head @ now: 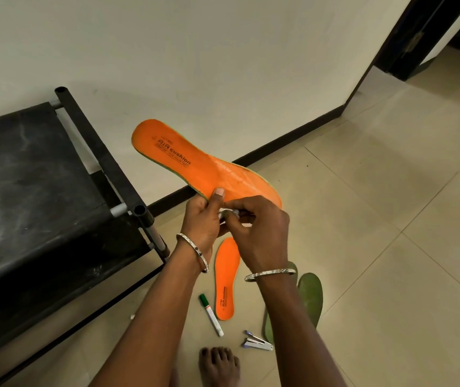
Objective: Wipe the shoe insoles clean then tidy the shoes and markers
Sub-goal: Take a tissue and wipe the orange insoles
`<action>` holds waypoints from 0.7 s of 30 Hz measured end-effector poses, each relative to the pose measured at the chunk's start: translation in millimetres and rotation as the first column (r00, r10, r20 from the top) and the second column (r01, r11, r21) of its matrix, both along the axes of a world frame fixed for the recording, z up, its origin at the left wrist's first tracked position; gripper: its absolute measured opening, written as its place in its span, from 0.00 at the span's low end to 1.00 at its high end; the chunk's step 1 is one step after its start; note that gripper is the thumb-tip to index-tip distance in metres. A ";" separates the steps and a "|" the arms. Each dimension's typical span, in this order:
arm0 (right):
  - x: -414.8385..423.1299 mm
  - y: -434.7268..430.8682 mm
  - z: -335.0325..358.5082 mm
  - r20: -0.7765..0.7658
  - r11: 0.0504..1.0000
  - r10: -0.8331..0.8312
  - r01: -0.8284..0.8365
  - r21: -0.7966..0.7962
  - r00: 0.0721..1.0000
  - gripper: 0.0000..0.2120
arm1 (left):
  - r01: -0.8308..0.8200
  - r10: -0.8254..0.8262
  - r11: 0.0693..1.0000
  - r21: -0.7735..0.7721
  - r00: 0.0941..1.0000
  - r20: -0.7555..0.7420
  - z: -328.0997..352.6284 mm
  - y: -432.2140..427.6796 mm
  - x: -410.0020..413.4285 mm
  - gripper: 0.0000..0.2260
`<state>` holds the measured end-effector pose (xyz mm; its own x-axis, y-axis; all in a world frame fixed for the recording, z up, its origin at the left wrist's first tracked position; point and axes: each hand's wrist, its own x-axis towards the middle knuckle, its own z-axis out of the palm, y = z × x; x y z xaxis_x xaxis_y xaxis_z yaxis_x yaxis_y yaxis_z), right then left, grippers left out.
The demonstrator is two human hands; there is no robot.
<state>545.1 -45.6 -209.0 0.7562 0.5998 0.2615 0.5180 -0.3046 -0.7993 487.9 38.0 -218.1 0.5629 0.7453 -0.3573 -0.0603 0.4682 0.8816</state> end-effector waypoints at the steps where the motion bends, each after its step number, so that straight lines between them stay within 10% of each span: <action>1: -1.7 0.6 0.4 0.028 1.000 0.023 -0.023 -0.002 0.999 0.06 | 0.001 -0.001 1.000 0.009 1.000 -0.006 -0.4 0.1 0.2 0.10; 8: 34.8 -20.0 -14.2 0.075 0.976 -0.187 0.194 -0.095 0.979 0.07 | -0.069 0.075 0.995 -0.065 0.994 0.084 1.1 7.3 -4.0 0.16; 21: 19.3 -9.5 -11.8 0.127 0.992 -0.097 0.107 -0.069 0.987 0.06 | -0.090 0.095 0.995 -0.050 0.990 0.106 1.0 4.4 -0.9 0.07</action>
<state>564.4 -55.1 -220.8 0.7793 0.5426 0.3134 0.5740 -0.4174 -0.7045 487.0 42.3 -217.0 0.5294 0.7806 -0.3324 -0.1991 0.4952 0.8457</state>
